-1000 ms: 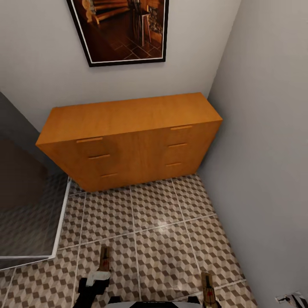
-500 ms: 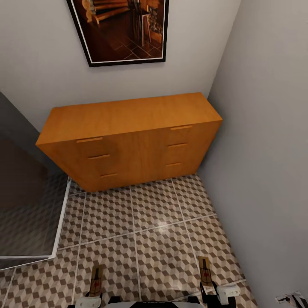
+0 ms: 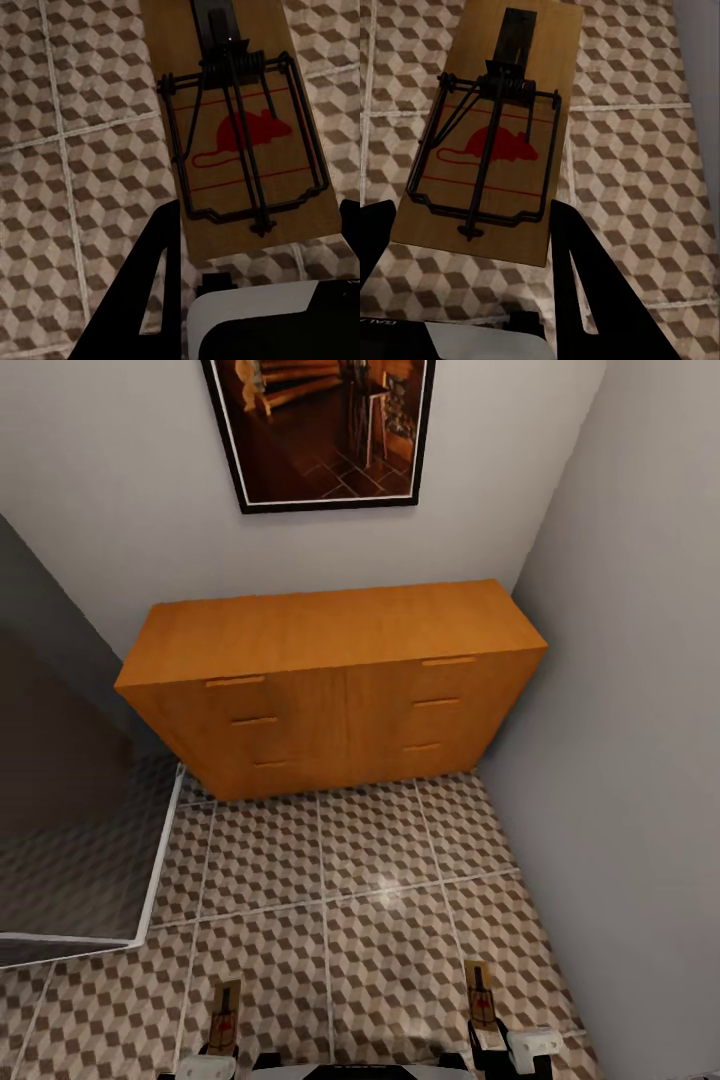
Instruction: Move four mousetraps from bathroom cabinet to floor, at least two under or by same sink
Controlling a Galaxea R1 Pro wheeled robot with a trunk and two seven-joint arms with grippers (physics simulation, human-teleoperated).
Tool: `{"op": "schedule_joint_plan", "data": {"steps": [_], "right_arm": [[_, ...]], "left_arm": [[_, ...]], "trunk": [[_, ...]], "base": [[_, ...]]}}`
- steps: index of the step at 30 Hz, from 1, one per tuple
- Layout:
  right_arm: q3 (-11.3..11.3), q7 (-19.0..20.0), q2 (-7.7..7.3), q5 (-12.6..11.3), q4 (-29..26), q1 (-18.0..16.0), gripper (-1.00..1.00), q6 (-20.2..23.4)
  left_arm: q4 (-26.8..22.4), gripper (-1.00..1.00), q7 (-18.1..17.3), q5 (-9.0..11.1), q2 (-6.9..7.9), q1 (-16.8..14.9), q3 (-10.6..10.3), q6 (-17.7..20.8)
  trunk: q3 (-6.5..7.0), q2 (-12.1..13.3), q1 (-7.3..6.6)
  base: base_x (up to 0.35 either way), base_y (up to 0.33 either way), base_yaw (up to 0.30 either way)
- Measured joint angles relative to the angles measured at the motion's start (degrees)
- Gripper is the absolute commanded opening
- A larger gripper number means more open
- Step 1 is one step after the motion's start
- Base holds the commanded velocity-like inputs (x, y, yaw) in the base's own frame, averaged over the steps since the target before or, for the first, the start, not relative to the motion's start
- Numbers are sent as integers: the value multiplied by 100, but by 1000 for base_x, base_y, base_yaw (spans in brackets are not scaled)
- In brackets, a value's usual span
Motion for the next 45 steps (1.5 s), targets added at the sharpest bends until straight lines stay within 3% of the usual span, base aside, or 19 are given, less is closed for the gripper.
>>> {"op": "schedule_joint_plan", "data": {"steps": [22, 45], "right_arm": [[-2, 0, -2, 0, 0, 2, -100, 0], [0, 2, 7, 0, 10, 3, -100, 1]], "left_arm": [[0, -100, 2, -1, -9, 0, 0, 15], [1, -100, 13, -3, -9, 0, 0, 17]], "trunk": [[0, 0, 0], [0, 0, 0]], "base": [[-4, 2, 285], [-93, 98, 286]]}}
